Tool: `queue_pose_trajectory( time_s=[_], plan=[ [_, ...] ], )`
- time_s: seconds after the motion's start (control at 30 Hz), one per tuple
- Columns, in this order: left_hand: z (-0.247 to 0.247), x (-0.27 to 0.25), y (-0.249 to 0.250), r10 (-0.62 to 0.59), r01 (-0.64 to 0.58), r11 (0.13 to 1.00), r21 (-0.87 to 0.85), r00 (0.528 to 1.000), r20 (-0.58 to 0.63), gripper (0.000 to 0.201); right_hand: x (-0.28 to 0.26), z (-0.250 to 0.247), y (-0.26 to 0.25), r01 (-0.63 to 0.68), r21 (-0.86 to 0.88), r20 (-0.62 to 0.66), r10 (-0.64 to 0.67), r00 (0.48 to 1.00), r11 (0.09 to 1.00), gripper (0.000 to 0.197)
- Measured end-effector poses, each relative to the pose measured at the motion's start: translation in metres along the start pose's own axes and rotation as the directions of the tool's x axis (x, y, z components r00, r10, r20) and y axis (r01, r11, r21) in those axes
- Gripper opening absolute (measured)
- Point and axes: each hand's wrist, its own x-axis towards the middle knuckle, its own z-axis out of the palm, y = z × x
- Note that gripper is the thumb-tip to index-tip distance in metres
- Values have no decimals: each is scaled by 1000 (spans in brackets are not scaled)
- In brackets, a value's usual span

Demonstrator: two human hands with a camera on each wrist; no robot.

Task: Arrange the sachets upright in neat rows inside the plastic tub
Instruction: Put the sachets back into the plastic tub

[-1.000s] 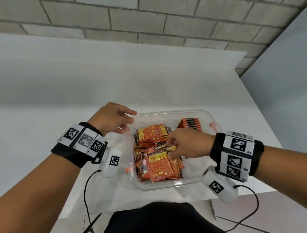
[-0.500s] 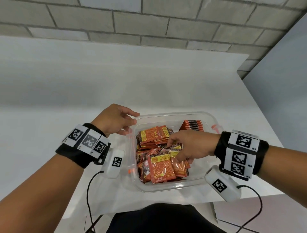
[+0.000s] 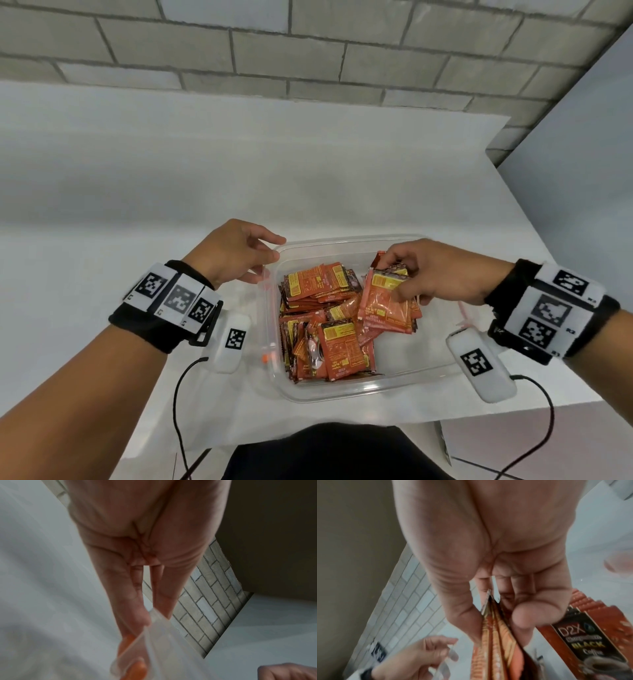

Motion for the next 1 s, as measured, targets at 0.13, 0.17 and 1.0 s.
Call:
queue_pose_trajectory(
  time_s=[0.13, 0.17, 1.0],
  plan=[
    [-7, -19, 22, 143, -130, 971, 198, 988, -51, 36, -10, -18, -8, 111, 242, -50, -102, 994, 964, 36],
    [-8, -27, 32, 213, -191, 957, 219, 974, -78, 41, -12, -21, -13, 149, 279, -60, -137, 989, 949, 37],
    [-13, -24, -14, -177, 95, 863, -497, 977, -120, 17, 2, 53, 5, -337, 324, 16, 351, 936, 884, 75]
  ],
)
